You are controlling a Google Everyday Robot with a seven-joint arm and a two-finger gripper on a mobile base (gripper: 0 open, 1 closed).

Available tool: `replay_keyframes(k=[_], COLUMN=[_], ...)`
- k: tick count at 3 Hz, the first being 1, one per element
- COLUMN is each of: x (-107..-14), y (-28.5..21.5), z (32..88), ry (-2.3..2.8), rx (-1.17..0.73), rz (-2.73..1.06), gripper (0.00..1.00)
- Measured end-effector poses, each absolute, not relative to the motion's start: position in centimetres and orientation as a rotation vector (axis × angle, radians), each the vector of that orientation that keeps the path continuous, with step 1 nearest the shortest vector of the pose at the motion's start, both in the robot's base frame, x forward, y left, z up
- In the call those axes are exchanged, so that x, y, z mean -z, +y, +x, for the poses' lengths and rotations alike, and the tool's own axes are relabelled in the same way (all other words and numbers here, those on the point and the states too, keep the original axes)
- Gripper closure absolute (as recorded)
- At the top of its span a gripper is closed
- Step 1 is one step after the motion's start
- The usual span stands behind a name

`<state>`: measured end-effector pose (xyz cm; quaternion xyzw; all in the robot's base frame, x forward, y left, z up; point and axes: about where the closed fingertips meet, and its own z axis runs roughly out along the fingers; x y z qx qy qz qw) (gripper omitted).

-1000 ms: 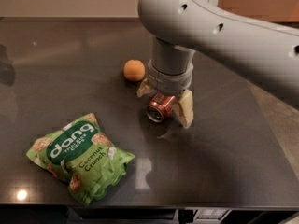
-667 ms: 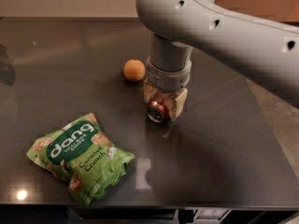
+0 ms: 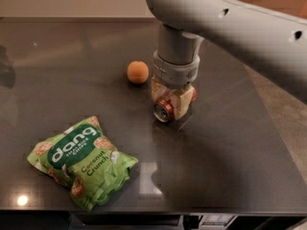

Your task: Place coke can upright

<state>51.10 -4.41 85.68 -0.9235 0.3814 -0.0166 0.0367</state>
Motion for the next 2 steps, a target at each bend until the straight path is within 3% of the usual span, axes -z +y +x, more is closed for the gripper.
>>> replay_keyframes(k=[1, 2], x=[-89.5, -92.7], y=[-5.2, -6.1], z=[51.5, 51.6], ry=[1.354, 1.518], rx=[-0.004, -0.123], rz=[-2.618, -2.352], gripper=[1.00, 1.00])
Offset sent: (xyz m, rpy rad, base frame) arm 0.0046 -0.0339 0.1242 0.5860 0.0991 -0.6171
